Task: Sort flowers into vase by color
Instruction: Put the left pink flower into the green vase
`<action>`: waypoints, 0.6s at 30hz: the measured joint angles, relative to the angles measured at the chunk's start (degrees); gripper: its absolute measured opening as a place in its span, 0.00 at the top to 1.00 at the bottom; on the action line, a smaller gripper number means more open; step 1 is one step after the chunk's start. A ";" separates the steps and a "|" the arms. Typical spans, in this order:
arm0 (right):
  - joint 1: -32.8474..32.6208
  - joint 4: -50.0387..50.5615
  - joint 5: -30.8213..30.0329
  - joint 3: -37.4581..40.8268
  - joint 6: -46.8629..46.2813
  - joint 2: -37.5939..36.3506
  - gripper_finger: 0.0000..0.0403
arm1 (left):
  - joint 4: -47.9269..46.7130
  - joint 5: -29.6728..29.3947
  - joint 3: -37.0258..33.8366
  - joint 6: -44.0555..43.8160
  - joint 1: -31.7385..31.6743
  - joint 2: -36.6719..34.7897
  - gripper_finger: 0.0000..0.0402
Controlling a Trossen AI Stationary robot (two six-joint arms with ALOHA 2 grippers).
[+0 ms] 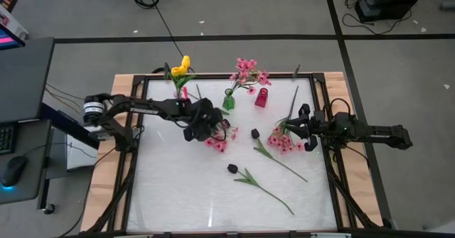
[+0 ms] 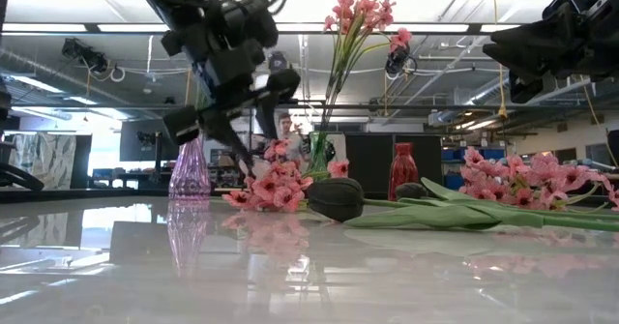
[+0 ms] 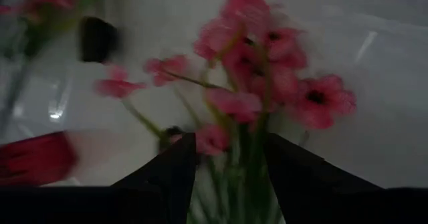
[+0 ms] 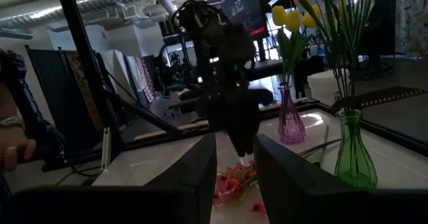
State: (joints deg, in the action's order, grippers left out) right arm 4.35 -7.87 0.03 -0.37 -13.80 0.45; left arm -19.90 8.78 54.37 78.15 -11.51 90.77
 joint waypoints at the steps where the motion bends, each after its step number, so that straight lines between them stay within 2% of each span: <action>1: 0.01 -0.02 0.01 0.00 0.00 0.00 0.73 | 0.06 0.10 -0.02 0.02 0.01 0.68 0.54; 18: 0.00 -0.20 0.04 0.01 0.00 0.02 0.73 | 2.33 0.33 -0.02 0.05 0.16 7.54 0.54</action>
State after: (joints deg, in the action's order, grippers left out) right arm 4.34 -8.07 0.08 -0.36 -13.80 0.47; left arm -17.57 9.10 54.35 78.21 -11.35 98.31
